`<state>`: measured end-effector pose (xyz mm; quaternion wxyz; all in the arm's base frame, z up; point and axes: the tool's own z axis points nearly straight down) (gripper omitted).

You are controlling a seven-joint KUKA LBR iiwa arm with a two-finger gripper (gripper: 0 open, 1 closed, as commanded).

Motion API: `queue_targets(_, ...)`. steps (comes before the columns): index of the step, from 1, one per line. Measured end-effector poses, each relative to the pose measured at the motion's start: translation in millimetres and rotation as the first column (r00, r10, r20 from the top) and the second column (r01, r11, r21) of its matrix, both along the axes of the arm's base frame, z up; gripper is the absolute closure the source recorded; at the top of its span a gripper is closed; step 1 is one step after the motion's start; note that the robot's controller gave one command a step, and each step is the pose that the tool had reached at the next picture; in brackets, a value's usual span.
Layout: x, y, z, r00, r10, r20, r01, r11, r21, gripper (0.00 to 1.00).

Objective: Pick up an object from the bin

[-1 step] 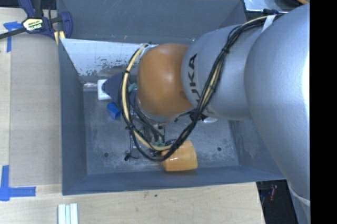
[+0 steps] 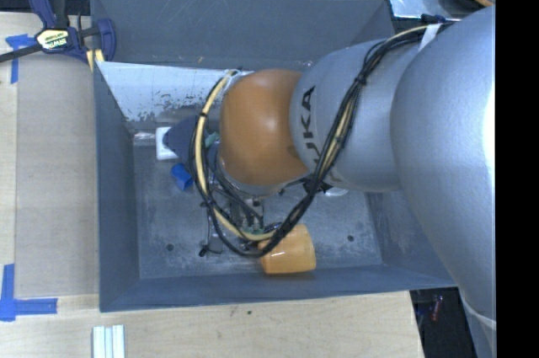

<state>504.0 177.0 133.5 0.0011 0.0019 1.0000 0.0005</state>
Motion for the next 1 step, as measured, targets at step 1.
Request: queue_targets(1, 13.3, -23.1, 79.7, 1.000, -0.013, 0.003, 0.013, 1.000, 0.001, 1.00)
